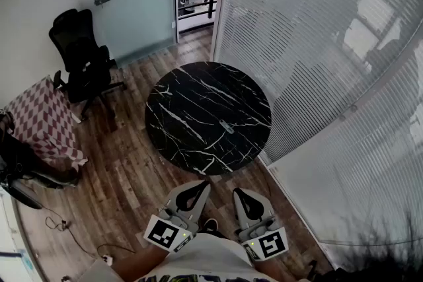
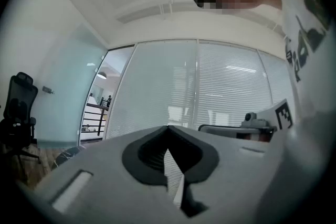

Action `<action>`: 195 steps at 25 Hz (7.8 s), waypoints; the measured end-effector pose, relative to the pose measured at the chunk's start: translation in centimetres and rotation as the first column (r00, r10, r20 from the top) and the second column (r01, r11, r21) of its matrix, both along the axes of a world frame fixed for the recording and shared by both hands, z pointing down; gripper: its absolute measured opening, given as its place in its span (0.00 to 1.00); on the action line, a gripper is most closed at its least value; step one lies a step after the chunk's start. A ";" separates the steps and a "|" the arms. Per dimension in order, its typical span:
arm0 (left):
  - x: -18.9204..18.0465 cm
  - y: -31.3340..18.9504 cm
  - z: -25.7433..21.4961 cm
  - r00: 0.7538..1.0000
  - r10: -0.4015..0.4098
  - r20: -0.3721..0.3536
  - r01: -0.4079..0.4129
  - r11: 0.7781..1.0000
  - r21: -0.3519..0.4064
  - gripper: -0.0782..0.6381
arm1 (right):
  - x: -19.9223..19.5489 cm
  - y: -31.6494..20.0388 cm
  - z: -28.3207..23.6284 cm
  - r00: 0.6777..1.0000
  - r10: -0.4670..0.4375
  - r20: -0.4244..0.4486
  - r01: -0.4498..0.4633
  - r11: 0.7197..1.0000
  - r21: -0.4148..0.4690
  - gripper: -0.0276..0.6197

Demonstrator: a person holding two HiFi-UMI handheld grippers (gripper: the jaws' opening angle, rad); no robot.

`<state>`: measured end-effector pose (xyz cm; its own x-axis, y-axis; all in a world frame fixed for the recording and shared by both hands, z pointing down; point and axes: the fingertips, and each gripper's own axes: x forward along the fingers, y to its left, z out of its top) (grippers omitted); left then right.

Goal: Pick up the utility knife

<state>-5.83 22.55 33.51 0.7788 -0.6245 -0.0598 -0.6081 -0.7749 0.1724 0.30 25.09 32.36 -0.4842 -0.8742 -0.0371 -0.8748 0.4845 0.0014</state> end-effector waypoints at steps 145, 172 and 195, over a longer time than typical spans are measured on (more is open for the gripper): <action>9.9 -35.2 39.9 0.958 0.113 0.262 0.026 0.880 -0.475 0.12 | 13.7 -38.2 46.7 0.947 -0.149 -0.284 -0.100 0.704 -0.703 0.40; 8.5 -35.9 44.7 0.956 0.089 0.280 0.070 0.856 -0.512 0.12 | 13.3 -39.0 52.3 0.904 -0.230 -0.359 -0.112 0.685 -0.720 0.26; 8.9 -34.9 31.8 0.969 0.026 0.247 0.078 0.912 -0.402 0.12 | 12.3 -38.3 36.5 0.940 -0.138 -0.313 -0.070 0.818 -0.571 0.25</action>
